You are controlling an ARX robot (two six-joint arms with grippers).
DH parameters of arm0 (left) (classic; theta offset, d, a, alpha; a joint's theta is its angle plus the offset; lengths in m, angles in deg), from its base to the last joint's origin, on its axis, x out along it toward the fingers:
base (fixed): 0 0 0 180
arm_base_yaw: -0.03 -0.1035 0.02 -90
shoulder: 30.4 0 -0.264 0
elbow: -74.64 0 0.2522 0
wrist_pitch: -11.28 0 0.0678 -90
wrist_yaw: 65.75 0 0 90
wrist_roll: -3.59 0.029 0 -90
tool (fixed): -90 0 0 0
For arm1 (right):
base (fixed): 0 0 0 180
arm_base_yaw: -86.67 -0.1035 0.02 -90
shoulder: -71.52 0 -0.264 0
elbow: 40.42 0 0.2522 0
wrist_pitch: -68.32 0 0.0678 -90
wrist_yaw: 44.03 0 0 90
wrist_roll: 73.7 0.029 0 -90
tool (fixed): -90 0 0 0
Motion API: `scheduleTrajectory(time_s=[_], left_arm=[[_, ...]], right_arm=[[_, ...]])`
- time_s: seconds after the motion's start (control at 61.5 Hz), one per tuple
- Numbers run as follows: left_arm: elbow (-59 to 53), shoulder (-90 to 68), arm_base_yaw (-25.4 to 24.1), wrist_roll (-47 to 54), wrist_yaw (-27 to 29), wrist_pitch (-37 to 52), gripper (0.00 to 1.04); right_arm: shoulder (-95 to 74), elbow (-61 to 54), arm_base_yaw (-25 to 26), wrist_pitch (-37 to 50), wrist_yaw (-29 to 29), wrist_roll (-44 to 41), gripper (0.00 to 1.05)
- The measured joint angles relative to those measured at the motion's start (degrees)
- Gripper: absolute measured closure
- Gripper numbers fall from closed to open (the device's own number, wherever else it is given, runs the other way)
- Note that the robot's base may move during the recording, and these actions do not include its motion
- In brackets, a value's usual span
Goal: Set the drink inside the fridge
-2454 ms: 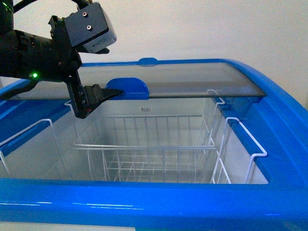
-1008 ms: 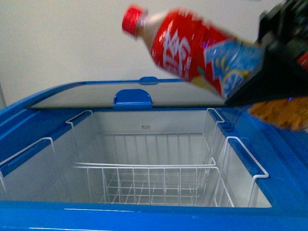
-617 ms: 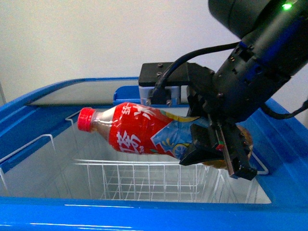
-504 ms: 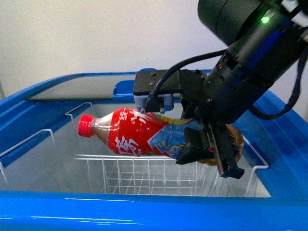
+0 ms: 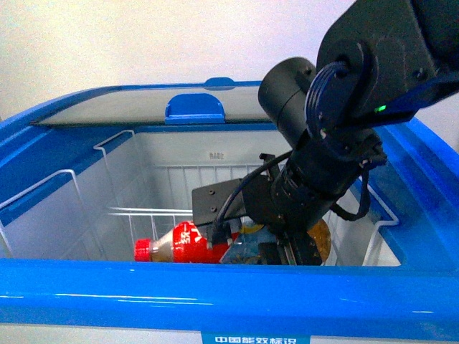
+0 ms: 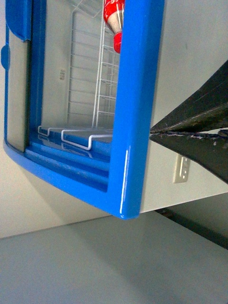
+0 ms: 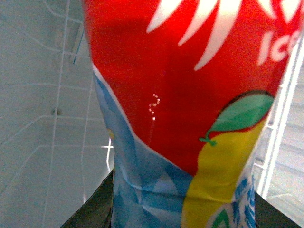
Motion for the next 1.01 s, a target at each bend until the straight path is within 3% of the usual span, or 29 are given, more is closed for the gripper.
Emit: scheduleTrajectory(time_s=[0.211,0.471,0.699,0.764,0.877,1.008], left_arm=[[0.0,4.87,0.0,-0.02,0.13,-3.34,1.02],[0.0,4.9,0.0,-0.02,0.13,-3.41,1.02],[0.0,4.9,0.0,-0.02,0.13,-3.41,1.02],[0.0,4.9,0.0,-0.02,0.13,-3.41,1.02],[0.0,4.9,0.0,-0.04,0.13,-3.41,1.02],[0.0,4.9,0.0,-0.04,0.13,-3.41,1.02]], right_arm=[[-1.86,-2.36,-1.18,8.41,-1.14,1.03,0.63],[3.98,0.66,-0.24,2.82,5.29,3.3,0.07],[16.22,4.35,5.66,-1.07,14.25,13.51,0.08],[20.04,3.63,8.63,3.43,9.99,18.27,0.08],[30.1,-6.75,14.6,16.59,-6.03,33.07,0.08],[46.9,-22.12,19.17,12.17,-10.4,51.71,0.08]])
